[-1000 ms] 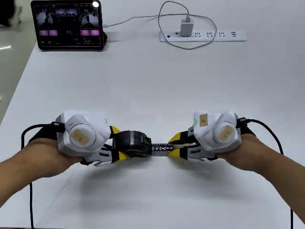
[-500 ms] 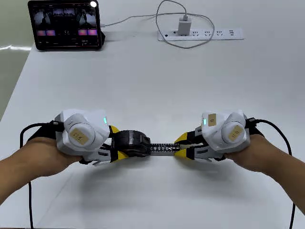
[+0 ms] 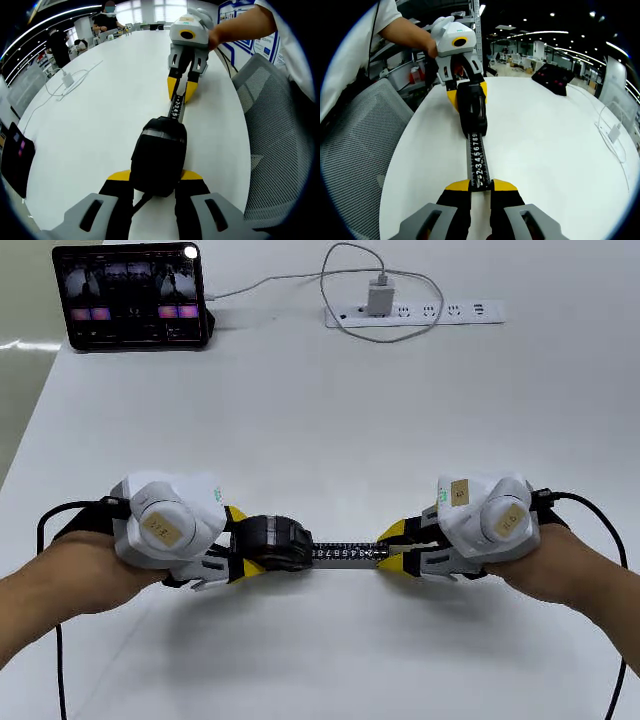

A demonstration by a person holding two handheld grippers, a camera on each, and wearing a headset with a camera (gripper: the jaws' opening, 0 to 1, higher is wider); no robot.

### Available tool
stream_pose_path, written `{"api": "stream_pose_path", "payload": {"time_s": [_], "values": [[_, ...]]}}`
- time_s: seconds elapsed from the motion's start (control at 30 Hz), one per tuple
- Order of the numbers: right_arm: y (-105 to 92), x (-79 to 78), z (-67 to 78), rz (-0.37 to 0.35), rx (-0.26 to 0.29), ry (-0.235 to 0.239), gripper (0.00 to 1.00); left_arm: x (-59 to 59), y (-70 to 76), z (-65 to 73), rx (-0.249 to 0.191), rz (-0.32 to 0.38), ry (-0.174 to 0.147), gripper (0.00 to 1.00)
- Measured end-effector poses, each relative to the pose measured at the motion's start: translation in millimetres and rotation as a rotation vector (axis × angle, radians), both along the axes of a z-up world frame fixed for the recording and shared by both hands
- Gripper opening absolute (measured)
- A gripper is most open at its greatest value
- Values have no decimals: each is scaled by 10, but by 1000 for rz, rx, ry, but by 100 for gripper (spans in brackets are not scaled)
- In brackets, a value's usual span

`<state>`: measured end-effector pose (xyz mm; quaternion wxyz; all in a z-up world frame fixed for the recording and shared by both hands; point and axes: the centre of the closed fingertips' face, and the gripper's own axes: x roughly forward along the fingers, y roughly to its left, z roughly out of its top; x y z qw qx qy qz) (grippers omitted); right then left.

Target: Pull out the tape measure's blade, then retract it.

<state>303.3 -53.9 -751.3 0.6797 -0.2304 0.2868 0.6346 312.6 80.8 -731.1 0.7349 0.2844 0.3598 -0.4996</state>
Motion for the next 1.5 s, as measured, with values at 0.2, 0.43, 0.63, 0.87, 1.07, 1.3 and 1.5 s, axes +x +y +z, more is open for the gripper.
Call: {"api": "stream_pose_path", "payload": {"time_s": [0.2,0.43,0.63,0.87,1.07,1.3,1.5], "values": [[-75,3,-1,0,-7,-1,10,-2,3,-1,0,1,1,26],[-205,0,-7,-11,-17,4,10,-2,6,-4,-1,0,0,26],[-316,19,-12,-18,-28,5,10,-3,5,-5,-4,2,1,26],[-412,26,-13,-15,-42,7,10,-3,3,-6,-3,4,0,26],[-502,31,-11,-18,-51,8,10,-4,2,-6,-2,3,-3,26],[-606,11,-5,-17,-61,10,10,-4,1,-4,-1,2,-2,26],[-665,1,26,-18,-79,5,10,-4,0,-2,-3,5,-4,27]]}}
